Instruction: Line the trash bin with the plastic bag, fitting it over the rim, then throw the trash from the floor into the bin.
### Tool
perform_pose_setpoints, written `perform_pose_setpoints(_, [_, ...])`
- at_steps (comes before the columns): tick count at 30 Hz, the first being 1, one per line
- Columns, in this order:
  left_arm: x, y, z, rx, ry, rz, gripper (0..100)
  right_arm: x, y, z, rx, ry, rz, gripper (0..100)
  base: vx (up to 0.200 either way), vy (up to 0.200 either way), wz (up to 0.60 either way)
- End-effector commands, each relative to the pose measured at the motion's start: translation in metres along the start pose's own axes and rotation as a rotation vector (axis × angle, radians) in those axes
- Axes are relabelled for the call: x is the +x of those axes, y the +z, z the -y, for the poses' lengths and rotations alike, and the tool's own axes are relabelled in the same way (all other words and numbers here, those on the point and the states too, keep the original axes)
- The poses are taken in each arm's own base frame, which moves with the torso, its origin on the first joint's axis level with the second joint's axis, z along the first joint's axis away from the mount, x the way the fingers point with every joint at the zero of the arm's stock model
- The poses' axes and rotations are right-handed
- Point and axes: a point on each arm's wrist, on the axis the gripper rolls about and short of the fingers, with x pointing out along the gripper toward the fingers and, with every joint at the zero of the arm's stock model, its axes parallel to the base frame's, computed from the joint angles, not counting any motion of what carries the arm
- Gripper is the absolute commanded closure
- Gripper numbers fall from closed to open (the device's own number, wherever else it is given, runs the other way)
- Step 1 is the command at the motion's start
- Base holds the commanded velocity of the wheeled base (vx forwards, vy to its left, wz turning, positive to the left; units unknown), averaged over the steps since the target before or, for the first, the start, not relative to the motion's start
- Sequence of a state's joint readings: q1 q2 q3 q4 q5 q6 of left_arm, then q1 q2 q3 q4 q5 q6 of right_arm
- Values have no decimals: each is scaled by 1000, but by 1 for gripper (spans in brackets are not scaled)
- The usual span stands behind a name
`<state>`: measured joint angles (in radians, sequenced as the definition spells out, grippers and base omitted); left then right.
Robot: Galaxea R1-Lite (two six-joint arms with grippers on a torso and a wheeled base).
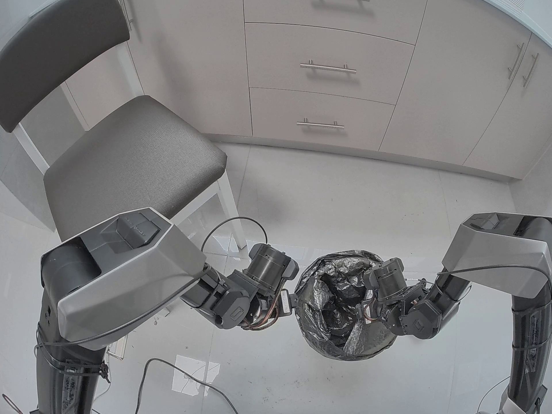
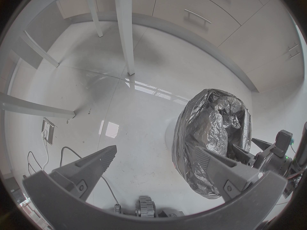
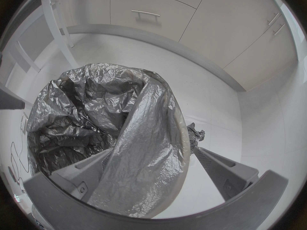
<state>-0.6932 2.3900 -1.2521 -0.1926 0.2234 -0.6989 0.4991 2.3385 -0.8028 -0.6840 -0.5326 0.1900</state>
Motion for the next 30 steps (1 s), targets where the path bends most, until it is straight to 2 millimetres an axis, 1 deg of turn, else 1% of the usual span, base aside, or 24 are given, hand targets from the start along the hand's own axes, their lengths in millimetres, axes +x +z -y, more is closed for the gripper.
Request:
perform_pose_setpoints(1, [1,-1,0,0,1,-1,0,-1,0,3,1,-14,-2,0,0,0,0])
perform_pose_setpoints(5, [2,0,0,-3,-6,11,0,-4,-2,7,-12,-31,-6,0,0,0,0])
perform_pose_setpoints(7, [2,-1,-1,-3,-5,10,0,-6,-8,10,-20,-44,-23,0,0,0,0])
perform_pose_setpoints(11, [2,-2,0,-2,-6,9,0,-9,-11,13,-22,-54,-31,0,0,0,0])
perform_pose_setpoints(16, [2,-2,0,-4,-7,10,0,-13,-19,20,-25,-65,-55,0,0,0,0])
perform_pose_setpoints(19, [2,-2,0,-3,-6,9,0,-14,-25,25,-5,-77,-76,0,0,0,0])
perform_pose_setpoints(30, [4,-4,0,-1,-3,4,0,-13,-30,50,37,-126,-115,0,0,0,0])
